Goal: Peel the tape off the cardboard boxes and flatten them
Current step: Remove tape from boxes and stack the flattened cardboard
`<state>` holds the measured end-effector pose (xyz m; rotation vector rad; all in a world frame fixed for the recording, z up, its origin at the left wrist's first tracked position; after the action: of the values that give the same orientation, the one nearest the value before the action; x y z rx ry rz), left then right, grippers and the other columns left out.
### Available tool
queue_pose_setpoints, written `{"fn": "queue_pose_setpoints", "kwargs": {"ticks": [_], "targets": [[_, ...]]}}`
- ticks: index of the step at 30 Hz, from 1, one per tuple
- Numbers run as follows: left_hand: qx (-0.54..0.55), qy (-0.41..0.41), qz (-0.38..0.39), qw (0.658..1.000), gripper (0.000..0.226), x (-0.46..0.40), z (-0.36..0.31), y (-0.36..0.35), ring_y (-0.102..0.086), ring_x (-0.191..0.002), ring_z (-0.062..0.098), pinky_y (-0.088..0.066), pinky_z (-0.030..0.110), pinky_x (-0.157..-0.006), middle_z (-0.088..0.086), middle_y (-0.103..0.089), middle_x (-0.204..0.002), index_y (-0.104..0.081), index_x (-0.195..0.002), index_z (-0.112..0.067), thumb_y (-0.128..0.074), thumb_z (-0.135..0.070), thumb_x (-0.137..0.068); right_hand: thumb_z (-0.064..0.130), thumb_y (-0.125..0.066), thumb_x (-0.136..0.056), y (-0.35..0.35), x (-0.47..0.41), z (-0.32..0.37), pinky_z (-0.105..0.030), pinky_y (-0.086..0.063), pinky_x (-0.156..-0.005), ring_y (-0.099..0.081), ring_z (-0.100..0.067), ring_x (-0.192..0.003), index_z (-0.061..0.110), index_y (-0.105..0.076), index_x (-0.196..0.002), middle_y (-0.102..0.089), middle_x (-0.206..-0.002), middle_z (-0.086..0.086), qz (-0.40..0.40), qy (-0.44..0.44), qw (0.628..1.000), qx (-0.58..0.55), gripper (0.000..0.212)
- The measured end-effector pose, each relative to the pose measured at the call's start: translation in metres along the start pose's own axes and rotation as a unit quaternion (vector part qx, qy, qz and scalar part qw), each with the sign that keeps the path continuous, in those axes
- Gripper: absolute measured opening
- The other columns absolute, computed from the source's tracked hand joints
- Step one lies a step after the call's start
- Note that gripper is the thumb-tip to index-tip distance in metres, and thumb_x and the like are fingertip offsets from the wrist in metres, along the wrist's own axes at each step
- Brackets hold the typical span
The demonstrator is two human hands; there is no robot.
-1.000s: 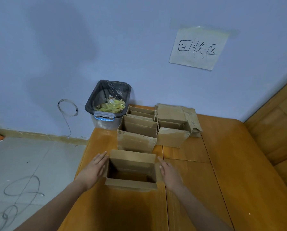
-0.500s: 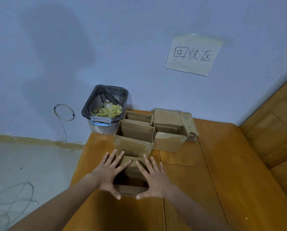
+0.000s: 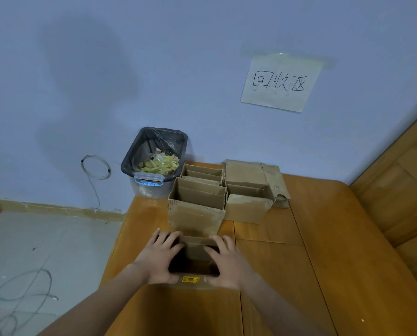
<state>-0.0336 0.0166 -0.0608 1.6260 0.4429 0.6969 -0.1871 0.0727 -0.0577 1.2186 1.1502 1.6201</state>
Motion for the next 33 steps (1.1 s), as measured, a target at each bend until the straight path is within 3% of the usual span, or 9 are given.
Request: {"fn": "queue_pose_setpoints", "kwargs": {"ticks": [8, 13, 18, 26, 30, 33], "targets": [[-0.017, 0.022, -0.007, 1.0, 0.089, 0.003, -0.008, -0.01, -0.021, -0.138, 0.025, -0.012, 0.049, -0.113, 0.004, -0.025, -0.151, -0.036, -0.144, -0.027, -0.026, -0.079, -0.073, 0.055, -0.05, -0.08, -0.002, 0.0, 0.006, -0.048, -0.012, -0.116, -0.005, -0.029, -0.139, 0.019, -0.039, -0.14, -0.015, -0.15, 0.0, -0.029, -0.011, 0.999, 0.006, 0.071], [-0.011, 0.022, -0.011, 1.0, 0.083, 0.005, -0.008, -0.005, -0.025, -0.134, 0.022, -0.015, 0.045, -0.111, 0.0, -0.029, -0.147, -0.035, -0.145, -0.028, -0.033, -0.076, -0.077, 0.053, -0.053, -0.082, -0.002, 0.0, 0.006, -0.042, -0.031, -0.111, -0.009, -0.024, -0.139, 0.019, -0.036, -0.142, -0.015, -0.149, 0.001, -0.023, -0.016, 0.999, -0.027, 0.071], [0.001, 0.018, -0.011, 1.0, 0.081, 0.009, -0.009, -0.003, -0.029, -0.13, 0.019, -0.02, 0.041, -0.107, -0.004, -0.033, -0.143, -0.033, -0.145, -0.032, -0.033, -0.078, -0.077, 0.058, -0.054, -0.083, 0.005, 0.004, 0.004, -0.037, -0.033, -0.107, -0.021, -0.02, -0.132, 0.021, -0.032, -0.146, -0.025, -0.144, 0.002, -0.021, 0.015, 1.0, -0.014, 0.077], [0.075, 0.02, 0.043, 0.996, 0.079, 0.004, -0.01, -0.006, -0.042, -0.12, 0.015, -0.033, 0.034, -0.094, -0.007, -0.047, -0.138, -0.024, -0.148, -0.039, -0.041, -0.076, -0.081, 0.051, -0.062, -0.079, 0.007, 0.002, -0.006, -0.033, -0.037, -0.102, -0.032, -0.014, -0.13, 0.028, -0.029, -0.148, -0.035, -0.146, 0.008, 0.044, 0.009, 0.993, -0.105, 0.08], [0.098, 0.026, 0.066, 0.993, 0.082, -0.002, -0.01, -0.012, -0.037, -0.132, 0.019, -0.03, 0.039, -0.106, -0.004, -0.038, -0.149, -0.013, -0.153, -0.035, -0.042, -0.072, -0.086, 0.051, -0.057, -0.085, -0.008, 0.0, -0.013, -0.039, -0.027, -0.114, -0.017, -0.018, -0.143, 0.025, -0.021, -0.152, -0.021, -0.156, 0.006, 0.051, -0.026, 0.99, -0.126, 0.08], [0.12, 0.05, 0.025, 0.991, 0.087, -0.008, -0.002, -0.006, -0.025, -0.143, 0.017, -0.019, 0.04, -0.116, -0.004, -0.027, -0.157, -0.01, -0.155, -0.03, -0.042, -0.072, -0.086, 0.044, -0.054, -0.091, -0.008, -0.003, -0.021, -0.039, -0.023, -0.117, -0.01, -0.016, -0.146, 0.024, -0.016, -0.153, -0.014, -0.159, 0.008, -0.013, -0.059, 0.991, -0.119, 0.075]]}}
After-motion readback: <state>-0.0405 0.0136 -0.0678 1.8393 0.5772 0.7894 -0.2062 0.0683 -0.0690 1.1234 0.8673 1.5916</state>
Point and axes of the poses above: each hand's wrist, its own x-axis away from the middle knuckle, its own y-axis out of the back of the hand, z = x × y, the point moved 8 cm from there along -x, towards the middle knuckle
